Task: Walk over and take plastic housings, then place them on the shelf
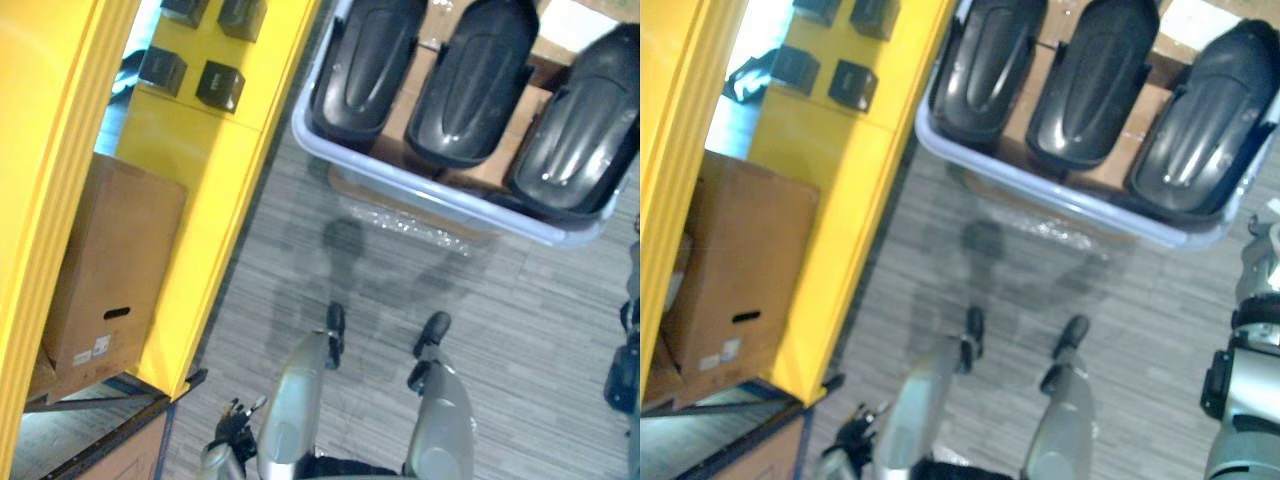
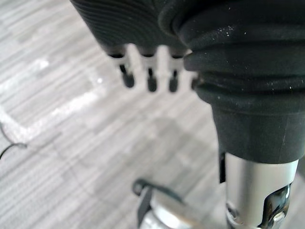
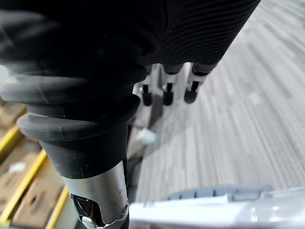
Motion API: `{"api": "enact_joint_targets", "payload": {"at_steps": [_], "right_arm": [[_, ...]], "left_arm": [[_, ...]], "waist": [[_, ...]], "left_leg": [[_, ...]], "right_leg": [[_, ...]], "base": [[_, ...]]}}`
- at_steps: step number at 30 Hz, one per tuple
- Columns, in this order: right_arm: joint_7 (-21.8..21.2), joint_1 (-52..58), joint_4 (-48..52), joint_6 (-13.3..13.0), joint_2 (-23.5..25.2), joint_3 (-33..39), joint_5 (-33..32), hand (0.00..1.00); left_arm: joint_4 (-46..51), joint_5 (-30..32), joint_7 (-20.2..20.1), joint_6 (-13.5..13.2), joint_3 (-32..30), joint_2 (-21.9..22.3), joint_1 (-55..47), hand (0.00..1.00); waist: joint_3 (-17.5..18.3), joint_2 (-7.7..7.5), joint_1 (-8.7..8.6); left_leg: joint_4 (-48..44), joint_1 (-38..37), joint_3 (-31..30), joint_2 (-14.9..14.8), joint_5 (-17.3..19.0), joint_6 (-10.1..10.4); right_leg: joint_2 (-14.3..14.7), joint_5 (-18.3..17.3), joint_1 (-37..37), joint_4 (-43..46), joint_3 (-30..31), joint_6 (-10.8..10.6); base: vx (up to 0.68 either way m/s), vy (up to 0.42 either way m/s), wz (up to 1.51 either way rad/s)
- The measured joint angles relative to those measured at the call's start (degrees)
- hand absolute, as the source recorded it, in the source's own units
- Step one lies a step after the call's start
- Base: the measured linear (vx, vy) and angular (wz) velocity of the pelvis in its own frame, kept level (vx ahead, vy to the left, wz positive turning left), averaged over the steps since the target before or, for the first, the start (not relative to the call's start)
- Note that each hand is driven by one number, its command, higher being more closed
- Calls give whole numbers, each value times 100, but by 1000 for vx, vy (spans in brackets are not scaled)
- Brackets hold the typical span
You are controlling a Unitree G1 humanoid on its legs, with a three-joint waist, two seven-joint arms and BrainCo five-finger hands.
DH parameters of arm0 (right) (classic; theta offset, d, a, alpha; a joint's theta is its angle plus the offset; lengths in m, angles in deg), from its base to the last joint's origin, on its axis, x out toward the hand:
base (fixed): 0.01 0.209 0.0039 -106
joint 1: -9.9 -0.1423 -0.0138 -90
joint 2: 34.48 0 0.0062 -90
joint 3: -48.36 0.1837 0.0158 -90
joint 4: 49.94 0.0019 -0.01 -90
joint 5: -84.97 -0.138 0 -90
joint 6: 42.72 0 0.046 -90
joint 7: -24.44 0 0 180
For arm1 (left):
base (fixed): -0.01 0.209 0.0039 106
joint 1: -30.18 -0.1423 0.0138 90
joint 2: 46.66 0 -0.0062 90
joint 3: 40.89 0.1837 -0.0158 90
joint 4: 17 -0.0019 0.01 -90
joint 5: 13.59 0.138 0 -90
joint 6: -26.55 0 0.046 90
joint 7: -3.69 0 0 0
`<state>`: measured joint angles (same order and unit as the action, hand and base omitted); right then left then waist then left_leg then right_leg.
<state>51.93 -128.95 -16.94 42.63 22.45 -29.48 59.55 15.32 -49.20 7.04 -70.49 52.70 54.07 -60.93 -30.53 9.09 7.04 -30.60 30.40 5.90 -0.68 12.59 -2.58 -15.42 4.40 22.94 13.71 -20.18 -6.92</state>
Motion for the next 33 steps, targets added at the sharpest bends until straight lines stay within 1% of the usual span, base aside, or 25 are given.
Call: {"api": "enact_joint_targets", "payload": {"at_steps": [2,6,7,10,12,13,15,16,17,18,21,23,24,25,26,27,29,32,33], "right_arm": [[0,-120,9,-11,-24,-2,143,0],[0,-290,24,19,-94,-18,163,0],[-1,-330,22,99,-94,-31,162,0],[-6,-328,-19,227,-94,-207,156,0],[-2,-329,-49,352,-114,-227,146,0],[-2,-329,-95,373,-142,-247,146,0],[16,-339,-304,553,-244,-291,144,0],[18,-361,-334,612,-244,-338,143,0],[17,-401,-417,724,-246,-462,142,0],[17,-453,-493,862,-246,-517,140,0],[25,-538,-730,1152,-271,-629,138,0],[25,-619,-771,1289,-300,-693,137,0],[22,-659,-835,1384,-386,-776,136,0],[21,-674,-891,1422,-448,-783,136,0],[18,-678,-976,1498,-572,-783,134,100],[15,-682,-1004,1520,-608,-783,133,100],[-6,-819,-1024,1646,-680,-787,128,100],[-51,-883,-1247,1802,-923,-844,148,100],[-80,-883,-1326,1894,-1028,-862,148,100]], "left_arm": [[0,-2,-13,0,0,-1,0,0],[14,-45,-63,1,4,2,1,0],[19,-59,-73,2,4,3,1,0],[21,-59,-110,0,12,7,1,0],[17,-58,-128,1,134,13,0,0],[14,-58,-128,2,170,14,0,0],[-48,-61,-128,-4,234,133,0,0],[-86,-62,-129,0,259,139,0,0],[-148,-62,-134,4,366,139,-1,0],[-188,-77,-136,10,402,143,-1,0],[-211,-219,-146,19,410,184,-2,0],[-216,-269,-190,16,435,183,-1,0],[-216,-280,-219,16,460,190,-1,0],[-216,-280,-235,16,464,202,-1,0],[-219,-283,-249,12,515,236,-1,0],[-235,-287,-253,12,566,241,-1,0],[-307,-334,-268,19,664,241,0,0],[-317,-456,-353,61,675,250,0,0],[-318,-458,-386,95,676,250,0,0]], "waist": [[0,1,-2],[15,23,10],[15,24,21],[22,35,45],[80,123,81],[110,168,97],[265,393,185],[295,436,184],[336,494,198],[361,529,233],[393,573,330],[399,582,349],[421,613,390],[440,639,427],[475,688,492],[497,716,504],[555,795,505],[576,828,593],[576,840,624]], "left_leg": [[-3,1,-15,22,-5,-2],[-104,141,-68,38,-5,-3],[-133,188,-68,40,-5,-3],[-173,196,-74,50,-5,-3],[-182,200,-100,89,-5,-3],[-186,203,-115,106,-5,-3],[-187,268,-183,148,-4,-9],[-183,292,-205,159,-12,-19],[-179,333,-218,163,-27,-35],[-179,370,-211,166,-39,-37],[-172,377,-196,172,-61,-31],[-179,378,-198,174,-61,-30],[-178,379,-208,180,-61,-30],[-178,382,-214,185,-61,-30],[-174,387,-225,205,-61,-30],[-175,398,-239,219,-61,-30],[-190,490,-266,249,-59,-31],[-193,560,-285,258,-60,-31],[-191,559,-297,258,-60,-31]], "right_leg": [[-27,-19,6,37,-11,-9],[-57,-57,122,165,-39,-3],[-66,-63,164,186,-38,-4],[-91,-86,183,263,-33,-4],[-145,-128,202,352,-42,-21],[-163,-148,205,379,-43,-29],[-195,-170,213,407,-96,-18],[-207,-174,221,408,-137,-14],[-219,-183,256,421,-171,-1],[-236,-189,318,471,-167,-5],[-254,-206,381,534,-143,1],[-262,-231,400,571,-143,5],[-268,-245,402,587,-147,1],[-274,-252,402,595,-152,0],[-299,-278,410,625,-162,-10],[-319,-292,420,652,-174,-17],[-361,-353,506,741,-183,-5],[-379,-369,590,796,-191,-12],[-382,-394,593,819,-199,-2]], "base": [[-17,17,7],[-7,20,8],[0,0,0],[-8,5,1],[-33,18,8],[-38,22,13],[-48,20,16],[-42,10,14],[-25,-1,8],[-17,-8,4],[0,0,0],[0,0,0],[26,-8,4],[22,-3,7],[13,2,8],[12,5,14],[-4,3,11],[-3,-2,1],[8,-22,4]]}}
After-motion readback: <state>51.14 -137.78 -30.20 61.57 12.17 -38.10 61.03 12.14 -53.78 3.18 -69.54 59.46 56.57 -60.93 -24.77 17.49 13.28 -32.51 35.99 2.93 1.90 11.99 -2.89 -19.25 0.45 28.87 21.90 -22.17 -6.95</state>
